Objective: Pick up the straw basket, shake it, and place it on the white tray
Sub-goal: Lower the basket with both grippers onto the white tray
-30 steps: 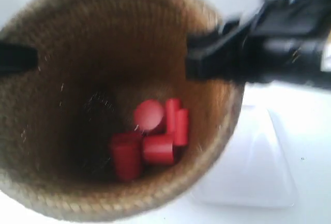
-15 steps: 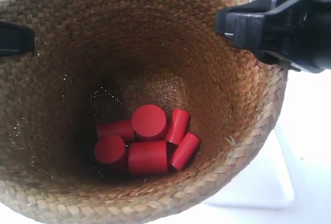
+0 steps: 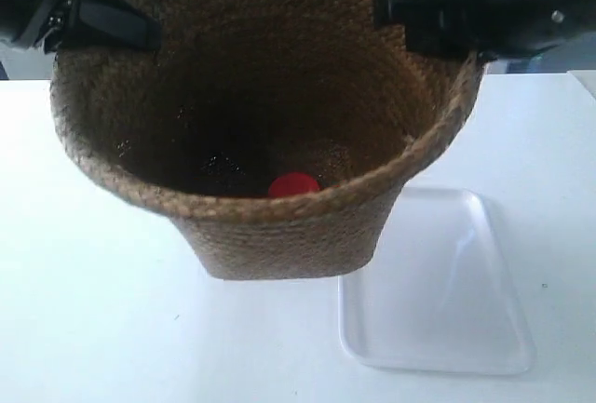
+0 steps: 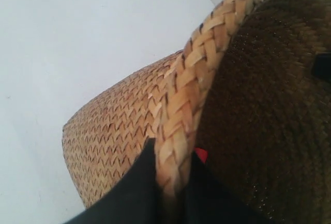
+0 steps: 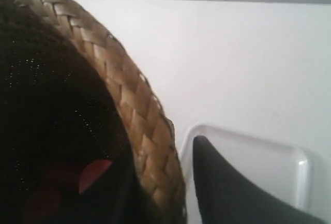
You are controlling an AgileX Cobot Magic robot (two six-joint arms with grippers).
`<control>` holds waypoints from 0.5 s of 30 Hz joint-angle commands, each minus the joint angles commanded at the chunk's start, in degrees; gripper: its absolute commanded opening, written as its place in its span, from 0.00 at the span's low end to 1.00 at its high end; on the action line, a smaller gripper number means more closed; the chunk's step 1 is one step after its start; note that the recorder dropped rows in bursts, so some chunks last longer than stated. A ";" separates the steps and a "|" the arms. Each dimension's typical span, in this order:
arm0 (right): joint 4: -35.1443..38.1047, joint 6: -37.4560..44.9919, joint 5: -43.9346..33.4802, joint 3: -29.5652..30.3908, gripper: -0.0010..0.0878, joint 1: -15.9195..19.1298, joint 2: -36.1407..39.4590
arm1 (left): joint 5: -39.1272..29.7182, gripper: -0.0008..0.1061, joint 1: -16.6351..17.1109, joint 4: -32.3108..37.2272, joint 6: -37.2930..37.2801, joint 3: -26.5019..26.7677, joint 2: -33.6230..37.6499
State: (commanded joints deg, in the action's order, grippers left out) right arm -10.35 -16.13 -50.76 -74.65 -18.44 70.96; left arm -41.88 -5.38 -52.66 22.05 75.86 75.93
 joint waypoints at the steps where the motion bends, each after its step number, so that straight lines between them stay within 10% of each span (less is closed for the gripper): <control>1: 2.10 2.71 -2.53 -1.58 0.01 1.59 0.85 | 0.00 0.01 -0.66 0.00 -0.28 1.06 0.78; 6: 20.55 20.57 -14.53 -7.48 0.01 9.64 4.76 | 1.23 0.01 -7.32 2.63 -1.70 3.56 4.33; 15: 20.78 25.32 -19.20 -9.30 0.01 23.29 8.14 | 11.17 0.01 -18.48 8.46 -9.50 3.56 9.40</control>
State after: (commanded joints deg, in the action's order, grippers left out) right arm 10.44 9.19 -69.96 -83.95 4.85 79.09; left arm -30.70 -23.86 -44.20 12.55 79.42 85.32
